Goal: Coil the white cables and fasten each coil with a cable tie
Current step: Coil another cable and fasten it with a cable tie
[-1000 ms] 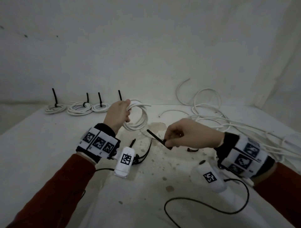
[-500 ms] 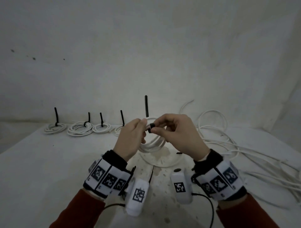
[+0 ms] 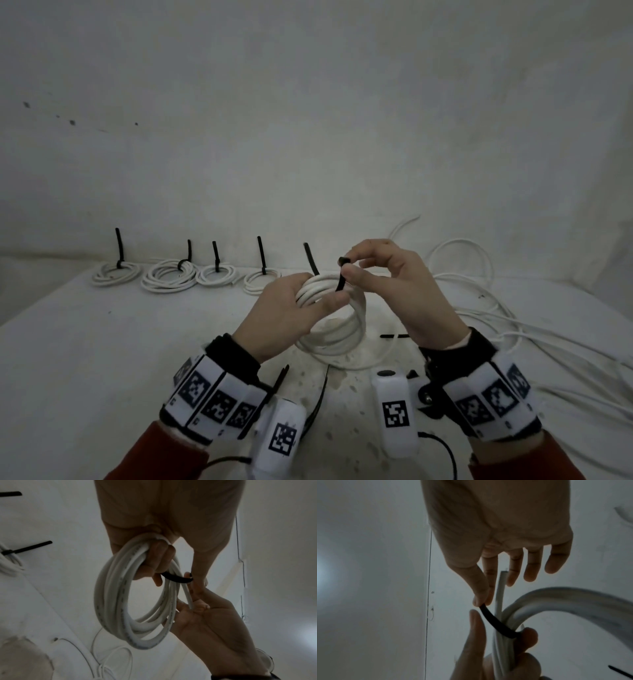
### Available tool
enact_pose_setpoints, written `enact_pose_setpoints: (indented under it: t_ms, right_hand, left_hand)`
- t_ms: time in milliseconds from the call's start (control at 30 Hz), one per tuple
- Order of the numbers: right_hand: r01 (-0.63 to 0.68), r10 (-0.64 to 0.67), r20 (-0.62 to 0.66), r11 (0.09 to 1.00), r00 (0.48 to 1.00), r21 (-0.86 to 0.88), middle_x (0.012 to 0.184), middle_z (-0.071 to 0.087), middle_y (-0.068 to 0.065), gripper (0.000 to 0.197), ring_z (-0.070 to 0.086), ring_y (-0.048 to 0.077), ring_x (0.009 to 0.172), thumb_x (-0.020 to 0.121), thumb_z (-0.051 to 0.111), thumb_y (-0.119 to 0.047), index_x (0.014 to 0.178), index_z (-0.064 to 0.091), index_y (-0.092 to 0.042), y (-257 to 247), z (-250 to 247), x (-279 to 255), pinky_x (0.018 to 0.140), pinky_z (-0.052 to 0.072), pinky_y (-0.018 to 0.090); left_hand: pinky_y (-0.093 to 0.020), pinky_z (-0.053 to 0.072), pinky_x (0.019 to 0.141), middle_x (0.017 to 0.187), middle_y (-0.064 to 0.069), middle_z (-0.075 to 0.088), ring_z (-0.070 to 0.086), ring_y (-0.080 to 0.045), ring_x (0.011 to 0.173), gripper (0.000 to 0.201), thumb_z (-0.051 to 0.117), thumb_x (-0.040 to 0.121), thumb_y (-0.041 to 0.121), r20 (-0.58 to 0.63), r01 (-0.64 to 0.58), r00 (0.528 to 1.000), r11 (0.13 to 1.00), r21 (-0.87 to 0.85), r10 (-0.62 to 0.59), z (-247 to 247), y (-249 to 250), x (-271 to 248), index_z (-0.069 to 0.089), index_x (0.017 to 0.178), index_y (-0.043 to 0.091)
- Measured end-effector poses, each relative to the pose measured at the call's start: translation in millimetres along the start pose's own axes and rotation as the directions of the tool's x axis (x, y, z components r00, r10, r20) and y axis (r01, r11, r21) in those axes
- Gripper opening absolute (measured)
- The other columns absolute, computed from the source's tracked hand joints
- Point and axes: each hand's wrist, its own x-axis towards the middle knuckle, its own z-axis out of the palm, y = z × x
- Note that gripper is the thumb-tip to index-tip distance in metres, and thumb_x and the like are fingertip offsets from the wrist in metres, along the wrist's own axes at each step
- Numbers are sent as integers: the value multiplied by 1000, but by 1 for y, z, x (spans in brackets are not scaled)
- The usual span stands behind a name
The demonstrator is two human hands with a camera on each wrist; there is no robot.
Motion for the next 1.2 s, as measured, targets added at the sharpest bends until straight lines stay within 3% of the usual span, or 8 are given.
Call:
enact_pose_setpoints:
  t_ms: [67,200,300,433,633,767,933,1200]
  right_hand:
    - [-38,38,9,999,999,38,104,63,-7,10,59,15,99,68,77,-37,76,73,-31,1,1,0,88,48,34]
    - [-168,154,102,973,983,157,89,68,1,17,61,11,85,69,81,-34,78,73,-22,1,3,0,78,46,24]
    - [-254,243,76,936,967,243,96,70,-2,13,65,11,87,86,65,-27,92,69,-16,1,4,2,78,51,26]
    - [-383,373,100,843,922,378,102,72,13,35,71,20,78,86,67,-16,117,54,-6,2,6,2,63,56,25]
    - [-194,203,22,893,979,405,90,75,14,19,72,20,71,79,69,4,97,64,4,-4,7,-3,63,57,26]
    - [-41,58,-50,953,997,299,82,75,14,11,71,22,71,75,72,10,83,71,3,-9,6,-7,63,56,24]
    - [100,-94,-64,989,994,106,73,75,4,12,72,18,69,72,77,5,77,76,-7,-11,4,-7,65,56,22]
    - [208,-207,-50,978,977,22,74,75,-5,18,72,11,72,73,78,-1,75,76,-18,-15,4,-11,67,55,18]
  left_hand:
    - [-30,42,48,50,6,43,45,-12,46,40,67,69,58,11,5,1000,1000,-19,-5,3,2,-1,57,60,20]
    - [-22,32,40,45,1,32,33,-14,37,47,72,65,50,-19,63,998,984,-164,-67,2,1,-1,63,65,3]
    - [-18,27,39,44,5,26,23,-11,36,32,70,61,49,39,99,995,943,-317,-92,-1,3,-2,65,57,17]
    - [-16,27,38,43,9,26,22,-6,35,27,66,66,46,181,136,981,914,-383,-70,-4,6,-4,65,56,21]
    - [-14,27,38,41,12,27,23,-3,33,26,70,64,46,230,147,972,896,-420,-52,-3,10,-6,64,52,24]
    - [-13,22,39,43,12,23,18,-2,34,47,82,51,60,236,155,971,818,-555,-23,-2,11,-6,54,45,22]
    - [-12,20,39,40,11,25,18,-2,31,54,86,48,57,197,168,979,722,-671,-44,3,10,-7,44,47,23]
    - [-12,21,37,40,10,23,18,-2,31,56,85,49,57,167,151,985,715,-683,-48,3,14,-7,41,48,22]
